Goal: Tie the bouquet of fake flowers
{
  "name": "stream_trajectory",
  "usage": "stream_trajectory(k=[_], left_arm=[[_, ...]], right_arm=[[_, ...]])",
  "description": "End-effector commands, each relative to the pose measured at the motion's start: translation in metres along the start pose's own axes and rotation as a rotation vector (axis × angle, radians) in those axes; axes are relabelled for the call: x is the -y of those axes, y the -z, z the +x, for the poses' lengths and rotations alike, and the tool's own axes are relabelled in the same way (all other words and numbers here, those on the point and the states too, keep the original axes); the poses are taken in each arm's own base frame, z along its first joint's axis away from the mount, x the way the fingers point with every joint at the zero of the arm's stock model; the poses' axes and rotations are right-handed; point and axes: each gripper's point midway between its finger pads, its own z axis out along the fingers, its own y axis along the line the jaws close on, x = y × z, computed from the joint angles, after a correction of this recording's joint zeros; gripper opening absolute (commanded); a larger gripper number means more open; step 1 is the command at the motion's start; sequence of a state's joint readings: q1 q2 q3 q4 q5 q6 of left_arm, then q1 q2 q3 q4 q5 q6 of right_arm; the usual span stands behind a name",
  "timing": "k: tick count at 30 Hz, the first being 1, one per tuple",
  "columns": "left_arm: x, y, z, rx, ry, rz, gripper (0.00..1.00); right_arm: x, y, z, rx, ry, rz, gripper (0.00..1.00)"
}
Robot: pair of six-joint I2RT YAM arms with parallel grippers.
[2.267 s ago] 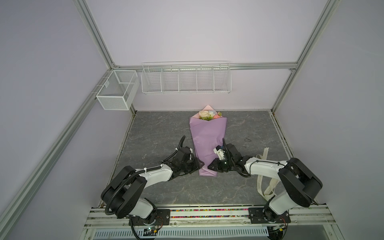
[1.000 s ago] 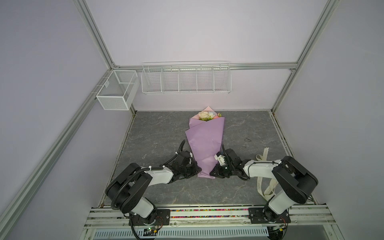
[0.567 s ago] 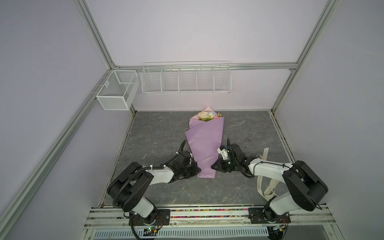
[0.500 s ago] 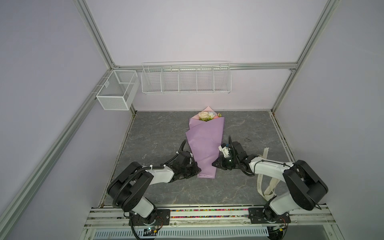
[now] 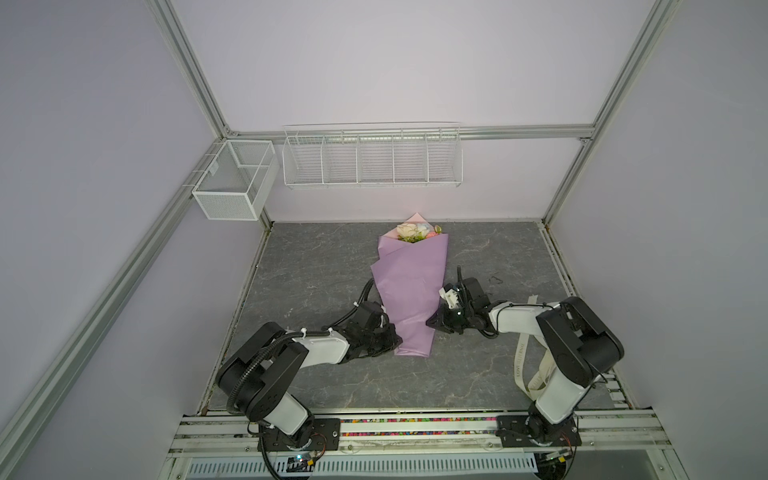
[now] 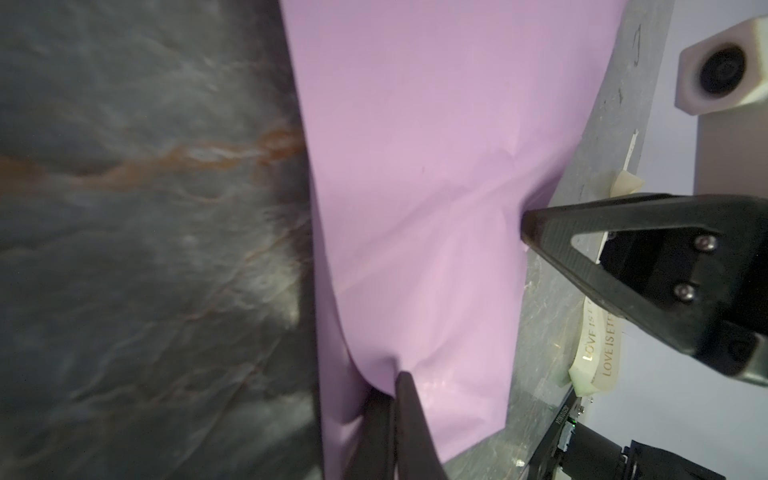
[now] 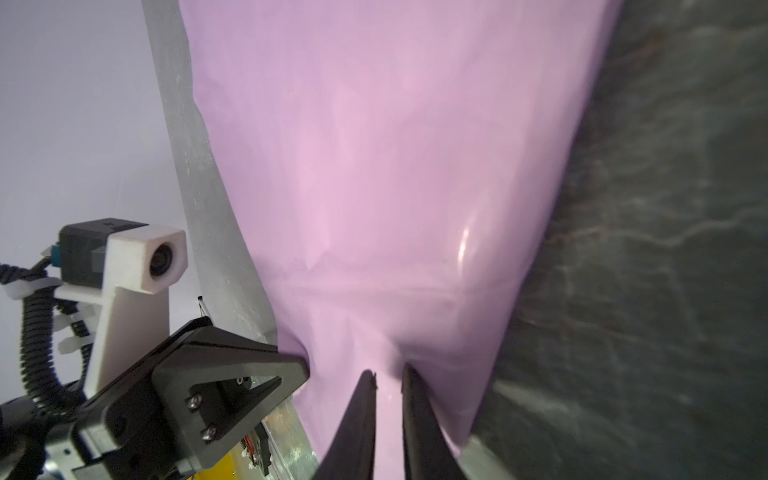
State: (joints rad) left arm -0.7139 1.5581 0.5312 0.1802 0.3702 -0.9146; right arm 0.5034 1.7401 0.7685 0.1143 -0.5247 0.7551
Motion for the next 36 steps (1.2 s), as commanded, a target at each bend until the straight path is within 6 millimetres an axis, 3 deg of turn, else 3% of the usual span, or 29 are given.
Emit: stream_trajectory(k=[1, 5, 9, 13, 16, 24, 29, 32, 36], left_arm=[[-0.005, -0.002, 0.002, -0.017, -0.007, -0.036, 0.0], [-0.005, -0.003, 0.003, -0.02, -0.007, -0.035, 0.0], [-0.006, -0.004, 0.004, -0.025, -0.006, -0.037, 0.0], [-0.006, -0.005, 0.005, -0.032, -0.007, -0.033, 0.0], [-0.008, -0.006, 0.005, -0.034, -0.004, -0.038, 0.0], [-0.013, -0.009, 0.009, -0.05, 0.0, -0.046, 0.0], [-0.016, -0.01, 0.012, -0.06, -0.003, -0.052, 0.0], [-0.016, -0.011, 0.013, -0.068, -0.007, -0.048, 0.0], [-0.016, -0.013, 0.014, -0.076, -0.006, -0.043, 0.0]], right_arm=[[-0.016, 0.011, -0.018, 0.034, 0.026, -0.03, 0.17], [-0.025, 0.027, -0.051, 0.086, 0.045, -0.054, 0.18], [-0.019, 0.04, -0.093, 0.142, 0.024, -0.073, 0.17], [-0.016, 0.042, -0.123, 0.152, 0.015, -0.083, 0.16], [-0.013, 0.033, -0.136, 0.139, 0.004, -0.093, 0.16], [0.031, 0.0, -0.142, 0.095, -0.081, -0.05, 0.16], [0.037, 0.012, -0.159, 0.112, -0.069, -0.036, 0.17], [0.022, 0.024, -0.172, 0.123, -0.028, -0.077, 0.18], [0.02, 0.042, -0.2, 0.153, -0.023, -0.108, 0.19]])
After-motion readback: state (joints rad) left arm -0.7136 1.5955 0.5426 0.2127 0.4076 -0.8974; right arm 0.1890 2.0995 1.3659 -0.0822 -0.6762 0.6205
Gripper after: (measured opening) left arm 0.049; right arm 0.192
